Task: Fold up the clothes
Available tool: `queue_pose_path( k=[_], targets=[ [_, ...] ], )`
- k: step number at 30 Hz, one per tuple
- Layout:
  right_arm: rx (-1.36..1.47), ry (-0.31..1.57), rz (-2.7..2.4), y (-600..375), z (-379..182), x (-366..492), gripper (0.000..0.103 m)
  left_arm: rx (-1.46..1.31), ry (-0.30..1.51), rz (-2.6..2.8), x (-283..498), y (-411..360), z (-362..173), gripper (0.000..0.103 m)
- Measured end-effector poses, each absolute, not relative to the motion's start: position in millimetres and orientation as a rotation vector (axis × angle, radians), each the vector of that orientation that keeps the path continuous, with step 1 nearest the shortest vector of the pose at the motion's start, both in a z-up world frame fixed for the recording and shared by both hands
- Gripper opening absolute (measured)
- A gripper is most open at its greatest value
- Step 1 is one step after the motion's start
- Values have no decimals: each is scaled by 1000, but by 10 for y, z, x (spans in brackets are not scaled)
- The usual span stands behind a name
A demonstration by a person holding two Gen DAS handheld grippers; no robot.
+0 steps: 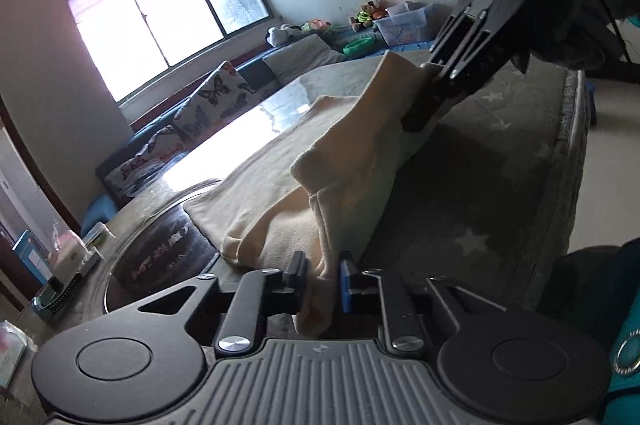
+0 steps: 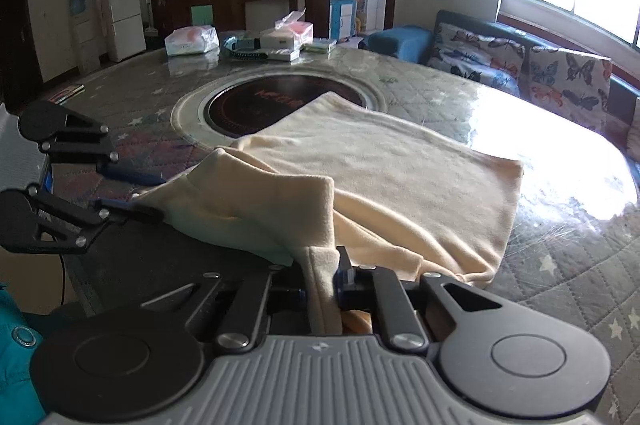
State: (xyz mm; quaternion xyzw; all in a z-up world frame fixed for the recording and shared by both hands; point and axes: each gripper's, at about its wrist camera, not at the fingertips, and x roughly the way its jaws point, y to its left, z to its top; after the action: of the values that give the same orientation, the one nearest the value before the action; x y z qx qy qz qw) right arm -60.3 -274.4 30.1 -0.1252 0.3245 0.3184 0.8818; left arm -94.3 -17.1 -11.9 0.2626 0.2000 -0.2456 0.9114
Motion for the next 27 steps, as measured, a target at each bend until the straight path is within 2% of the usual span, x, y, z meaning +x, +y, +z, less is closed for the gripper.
queue_pose_path(
  k=[5, 14, 21, 27],
  targets=[
    [-294, 624, 665, -2761, 428, -819, 10, 497, 372, -520, -1085, -99, 96, 12],
    [-359, 609, 731, -2785, 690, -1310, 10, 441, 424, -628, -1433, 74, 418, 12],
    [-379, 607, 729, -2692, 792, -1108, 9, 349, 430, -509, -797, 105, 481, 12],
    [-365, 637, 712, -2621, 865, -400, 9, 295, 470, -394, -36, 10, 434, 12]
  ],
)
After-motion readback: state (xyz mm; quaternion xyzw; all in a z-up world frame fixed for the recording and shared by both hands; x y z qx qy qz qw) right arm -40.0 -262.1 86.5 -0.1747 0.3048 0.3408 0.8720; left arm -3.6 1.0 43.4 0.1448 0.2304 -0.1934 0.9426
